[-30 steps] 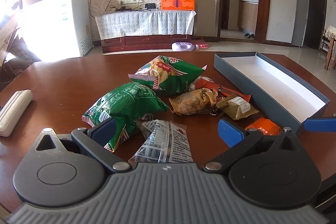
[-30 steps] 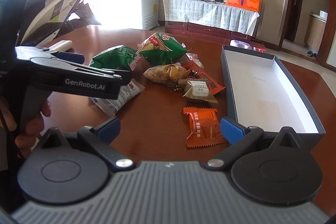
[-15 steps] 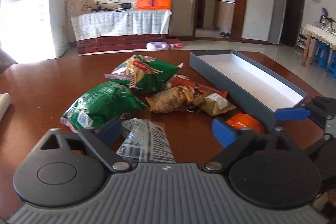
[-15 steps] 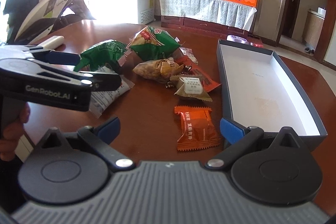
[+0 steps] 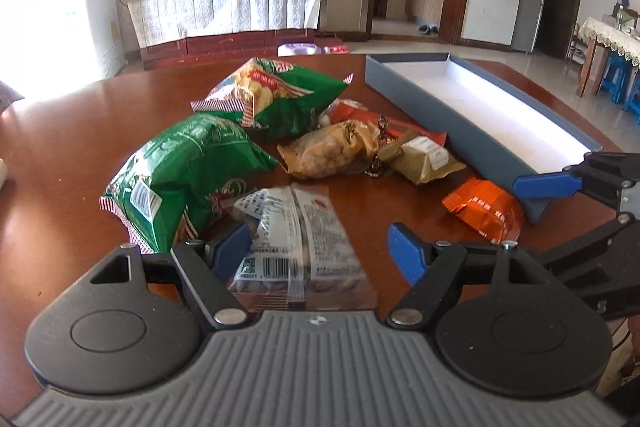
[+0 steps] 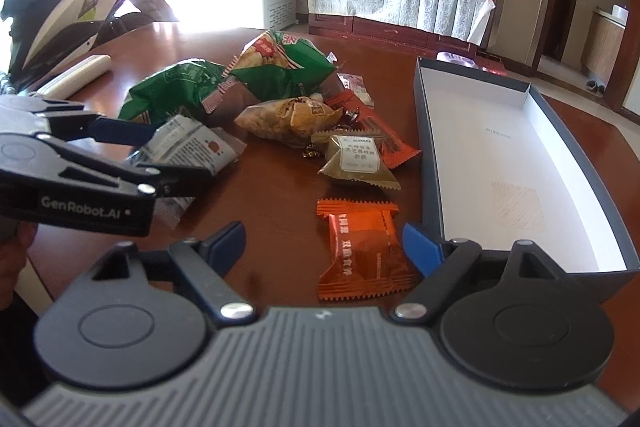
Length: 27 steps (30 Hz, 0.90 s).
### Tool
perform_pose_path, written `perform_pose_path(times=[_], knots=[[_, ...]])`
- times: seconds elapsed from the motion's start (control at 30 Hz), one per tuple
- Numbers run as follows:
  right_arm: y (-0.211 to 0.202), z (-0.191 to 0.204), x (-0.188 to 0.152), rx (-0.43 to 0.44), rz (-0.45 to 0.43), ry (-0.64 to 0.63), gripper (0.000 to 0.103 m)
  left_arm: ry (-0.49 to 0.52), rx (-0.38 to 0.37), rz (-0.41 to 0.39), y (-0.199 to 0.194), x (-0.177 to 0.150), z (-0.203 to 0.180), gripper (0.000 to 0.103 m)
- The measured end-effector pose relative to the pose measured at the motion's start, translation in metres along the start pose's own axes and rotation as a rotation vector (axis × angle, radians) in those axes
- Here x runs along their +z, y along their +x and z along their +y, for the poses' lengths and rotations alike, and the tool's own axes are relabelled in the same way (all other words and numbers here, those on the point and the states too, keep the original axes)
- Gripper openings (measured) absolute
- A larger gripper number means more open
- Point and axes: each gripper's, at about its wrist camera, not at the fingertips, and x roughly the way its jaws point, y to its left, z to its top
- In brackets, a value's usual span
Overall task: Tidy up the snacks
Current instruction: 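Grasp the clear printed snack packet with the left gripper while the right grasps the orange cake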
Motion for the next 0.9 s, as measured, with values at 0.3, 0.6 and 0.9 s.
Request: perform_pose_path(times=[0.3, 0.6, 0.9], knots=[[0.008, -0.004, 0.005, -0.045, -0.012, -0.009, 0.083, -0.025, -0.002, 0.023, 0.011, 0.001, 0.005, 0.08], [0.014, -0.007, 0.002, -0.042, 0.023, 0.015, 0.064, -0.061, 0.037, 0.061, 0.015, 0.002, 0.015, 0.08], [0.016, 0.005, 0.003, -0.022, 0.036, -0.015, 0.048, -0.032, 0.017, 0.056, 0.015, 0.0, 0.01, 0.076]])
